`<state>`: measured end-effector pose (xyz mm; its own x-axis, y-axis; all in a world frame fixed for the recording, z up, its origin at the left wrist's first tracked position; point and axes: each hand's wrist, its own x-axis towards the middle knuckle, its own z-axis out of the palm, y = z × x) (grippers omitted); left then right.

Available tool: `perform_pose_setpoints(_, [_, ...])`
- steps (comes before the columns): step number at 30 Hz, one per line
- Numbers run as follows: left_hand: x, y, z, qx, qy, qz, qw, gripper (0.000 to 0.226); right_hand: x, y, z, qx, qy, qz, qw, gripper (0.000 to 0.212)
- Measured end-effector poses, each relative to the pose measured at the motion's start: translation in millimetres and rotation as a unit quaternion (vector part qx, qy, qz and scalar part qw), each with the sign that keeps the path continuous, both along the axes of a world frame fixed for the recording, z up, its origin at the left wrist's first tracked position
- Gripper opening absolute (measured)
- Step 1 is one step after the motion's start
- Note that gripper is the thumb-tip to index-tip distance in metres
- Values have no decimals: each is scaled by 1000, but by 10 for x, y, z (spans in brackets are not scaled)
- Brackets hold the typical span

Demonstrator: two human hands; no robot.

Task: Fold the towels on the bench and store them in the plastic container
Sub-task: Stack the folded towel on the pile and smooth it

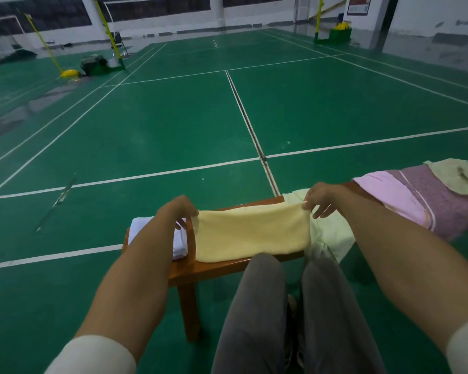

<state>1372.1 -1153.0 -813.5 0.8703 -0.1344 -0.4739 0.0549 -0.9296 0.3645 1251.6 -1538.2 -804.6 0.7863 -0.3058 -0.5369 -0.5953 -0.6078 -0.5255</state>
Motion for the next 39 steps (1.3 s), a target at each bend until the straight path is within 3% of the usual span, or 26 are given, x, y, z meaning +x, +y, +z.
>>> perform_pose_setpoints(10, [358, -76, -375, -63, -50, 78, 994, 17, 363, 42, -273, -90, -137, -61, 985, 13])
perform_pose_setpoints(14, [452, -200, -551, -224, -53, 205, 951, 10, 485, 66, -457, -97, -117, -71, 986, 13])
perform_pose_setpoints(16, [505, -257, -610, -251, -62, 240, 936, 15, 544, 70, -541, -123, -127, -89, 980, 14])
perform_pose_setpoints(26, [560, -230, -969, -150, -132, 194, 961, 29, 760, 98, -822, -170, -131, -112, 970, 16])
perform_pose_setpoints(34, [624, -297, -1109, -99, -134, 191, 967, 22, 1009, 139, -1043, -201, -126, -117, 964, 16])
perform_pose_setpoints(39, [664, -328, -1271, -57, -87, 175, 979, 27, 1027, 218, -1223, -210, -80, -75, 972, 22])
